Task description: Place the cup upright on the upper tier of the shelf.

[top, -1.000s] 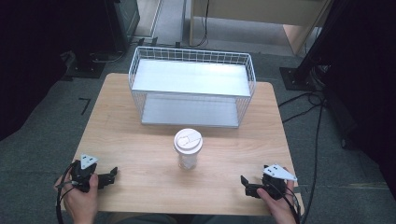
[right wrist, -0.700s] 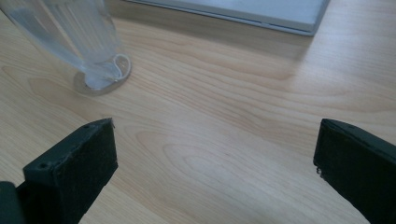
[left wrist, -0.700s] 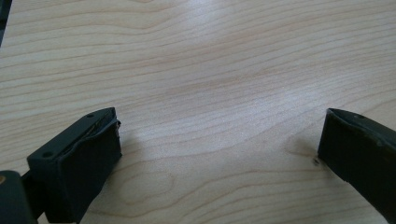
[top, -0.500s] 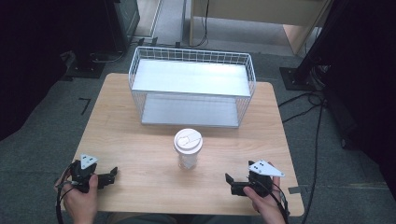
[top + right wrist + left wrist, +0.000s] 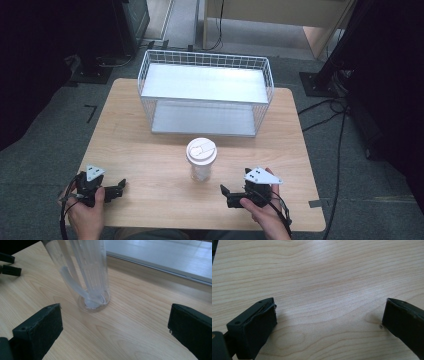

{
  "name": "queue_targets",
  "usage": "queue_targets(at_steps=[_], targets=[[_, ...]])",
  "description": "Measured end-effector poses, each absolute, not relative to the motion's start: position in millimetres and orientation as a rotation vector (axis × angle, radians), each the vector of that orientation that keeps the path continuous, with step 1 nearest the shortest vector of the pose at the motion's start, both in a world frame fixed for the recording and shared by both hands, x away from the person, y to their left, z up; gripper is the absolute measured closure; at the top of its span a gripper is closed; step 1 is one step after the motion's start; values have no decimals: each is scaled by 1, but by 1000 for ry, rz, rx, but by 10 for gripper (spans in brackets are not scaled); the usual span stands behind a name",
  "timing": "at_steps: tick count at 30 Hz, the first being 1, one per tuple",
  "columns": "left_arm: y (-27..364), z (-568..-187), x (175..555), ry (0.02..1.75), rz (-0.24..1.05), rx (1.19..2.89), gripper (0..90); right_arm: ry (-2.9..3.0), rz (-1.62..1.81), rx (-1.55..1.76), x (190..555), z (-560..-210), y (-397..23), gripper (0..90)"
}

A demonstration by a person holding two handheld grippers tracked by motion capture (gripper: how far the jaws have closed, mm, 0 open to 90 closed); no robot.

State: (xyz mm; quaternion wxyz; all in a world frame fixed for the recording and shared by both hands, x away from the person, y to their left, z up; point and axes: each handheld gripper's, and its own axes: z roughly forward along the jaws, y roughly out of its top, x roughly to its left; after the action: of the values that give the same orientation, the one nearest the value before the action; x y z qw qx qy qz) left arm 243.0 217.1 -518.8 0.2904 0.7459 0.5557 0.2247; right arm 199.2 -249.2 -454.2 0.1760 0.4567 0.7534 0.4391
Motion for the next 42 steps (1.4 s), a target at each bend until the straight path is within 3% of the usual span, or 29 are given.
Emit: queue_targets(at_steps=[22, 42], targets=[[217, -519, 243, 1482, 599, 1989, 0, 2124, 1310, 1253, 210, -446, -193, 0], [217, -519, 243, 1482, 599, 1990, 0, 1899, 1302, 1358, 236, -465, -158, 1]])
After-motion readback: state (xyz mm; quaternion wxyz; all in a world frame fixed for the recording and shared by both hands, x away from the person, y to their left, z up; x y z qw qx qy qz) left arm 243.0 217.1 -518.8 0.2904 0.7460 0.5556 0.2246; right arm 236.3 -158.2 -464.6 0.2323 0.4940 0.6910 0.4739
